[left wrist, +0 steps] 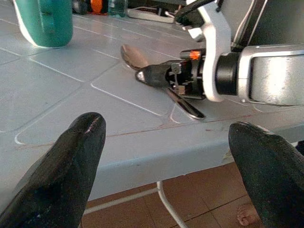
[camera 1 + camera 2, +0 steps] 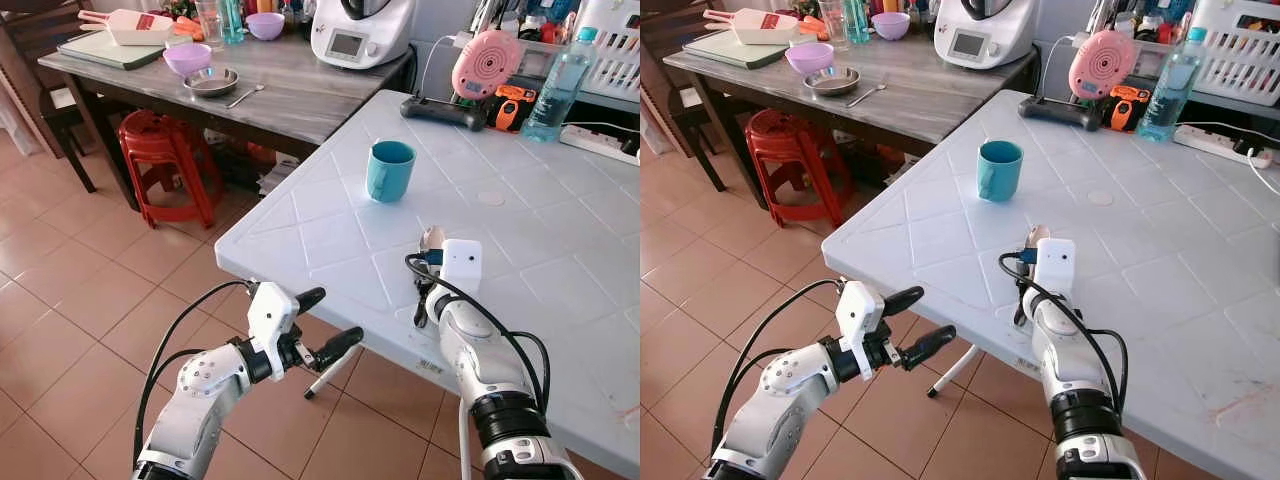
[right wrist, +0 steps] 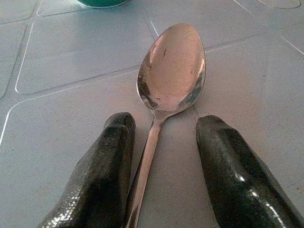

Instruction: Setting the table

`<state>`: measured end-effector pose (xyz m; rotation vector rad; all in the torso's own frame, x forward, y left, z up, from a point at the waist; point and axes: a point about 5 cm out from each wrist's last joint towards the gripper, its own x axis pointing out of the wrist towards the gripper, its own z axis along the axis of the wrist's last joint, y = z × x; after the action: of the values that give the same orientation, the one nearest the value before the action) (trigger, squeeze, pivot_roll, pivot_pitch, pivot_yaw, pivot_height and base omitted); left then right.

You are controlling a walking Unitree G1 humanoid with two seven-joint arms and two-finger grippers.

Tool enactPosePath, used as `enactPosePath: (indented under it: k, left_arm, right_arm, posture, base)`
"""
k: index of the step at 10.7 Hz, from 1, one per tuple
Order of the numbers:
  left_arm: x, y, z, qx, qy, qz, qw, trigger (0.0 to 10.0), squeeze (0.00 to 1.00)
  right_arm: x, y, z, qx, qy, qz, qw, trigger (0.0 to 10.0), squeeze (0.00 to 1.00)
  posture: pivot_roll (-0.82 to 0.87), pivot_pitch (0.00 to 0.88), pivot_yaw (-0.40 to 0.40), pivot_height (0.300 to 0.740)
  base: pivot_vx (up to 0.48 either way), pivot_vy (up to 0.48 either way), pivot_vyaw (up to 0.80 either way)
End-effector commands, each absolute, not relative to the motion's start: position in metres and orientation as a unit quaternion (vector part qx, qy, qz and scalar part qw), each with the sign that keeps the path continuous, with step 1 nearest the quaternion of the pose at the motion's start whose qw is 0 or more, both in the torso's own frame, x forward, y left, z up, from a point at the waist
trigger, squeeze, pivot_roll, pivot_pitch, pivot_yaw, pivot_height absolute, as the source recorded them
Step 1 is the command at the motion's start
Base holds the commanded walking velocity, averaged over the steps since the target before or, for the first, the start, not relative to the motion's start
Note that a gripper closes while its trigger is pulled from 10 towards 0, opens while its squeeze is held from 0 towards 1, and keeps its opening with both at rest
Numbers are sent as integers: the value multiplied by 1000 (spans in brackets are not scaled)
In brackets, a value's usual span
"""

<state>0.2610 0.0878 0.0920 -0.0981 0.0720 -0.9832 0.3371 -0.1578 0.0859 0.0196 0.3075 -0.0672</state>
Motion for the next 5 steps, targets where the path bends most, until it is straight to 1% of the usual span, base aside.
enactPosePath:
  k: [1, 5]
  left_arm:
    - [262, 87, 98, -43, 27, -478, 877, 10000, 0]
    - [260, 87, 100, -46, 31, -486, 872, 10000, 0]
  right_arm:
    - [326, -159, 63, 4, 208, -31, 978, 0, 0]
    - [324, -162, 61, 8, 215, -33, 976, 0, 0]
  posture:
    - [-13, 49, -9, 740]
    - [-14, 48, -4, 740]
  base:
    - [0, 0, 0]
    - [0, 0, 0]
